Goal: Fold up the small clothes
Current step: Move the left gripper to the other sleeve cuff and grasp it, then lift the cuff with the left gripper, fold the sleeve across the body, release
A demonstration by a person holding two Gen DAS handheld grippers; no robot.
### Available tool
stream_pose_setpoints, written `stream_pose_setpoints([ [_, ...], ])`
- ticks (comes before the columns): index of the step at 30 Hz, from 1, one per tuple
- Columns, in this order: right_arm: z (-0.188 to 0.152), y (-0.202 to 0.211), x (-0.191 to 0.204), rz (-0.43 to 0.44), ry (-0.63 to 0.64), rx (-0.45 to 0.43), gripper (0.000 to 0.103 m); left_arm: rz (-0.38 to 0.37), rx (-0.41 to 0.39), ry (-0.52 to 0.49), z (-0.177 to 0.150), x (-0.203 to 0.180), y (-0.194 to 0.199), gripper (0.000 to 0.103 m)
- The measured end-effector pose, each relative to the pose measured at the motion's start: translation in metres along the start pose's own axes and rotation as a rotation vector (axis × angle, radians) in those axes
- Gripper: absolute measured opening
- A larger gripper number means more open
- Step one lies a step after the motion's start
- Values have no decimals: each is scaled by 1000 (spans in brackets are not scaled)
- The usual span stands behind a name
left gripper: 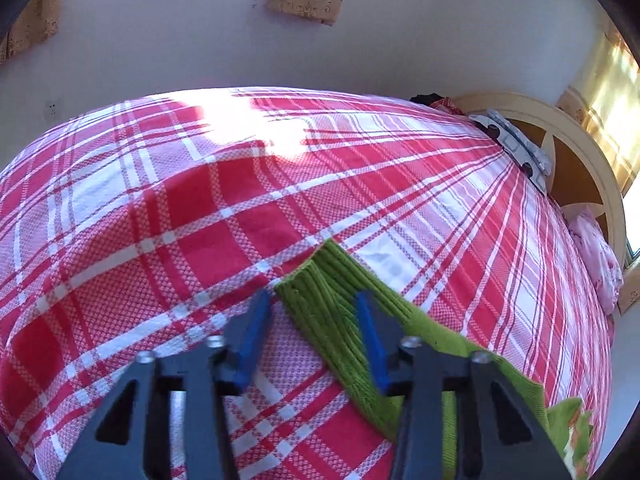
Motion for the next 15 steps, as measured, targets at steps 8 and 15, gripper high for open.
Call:
stream_pose_setpoints([
  [8,-1,-1,1,8,2,0,87,-54,-12,41,6,3,9,7],
  [15,-1,-1,2,8,1,0,87,-123,-55,60,16,-3,34,6],
])
Point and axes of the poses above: each gripper's, at about its wrist camera, not at the fingertips, and y roughly against the way its jaws point, x to its left, z to its top, the point moved 7 cm from there along -y, roughly the way its jaws point, and after that the axes turned 6 degrees about -x, right-handed, at the moved point
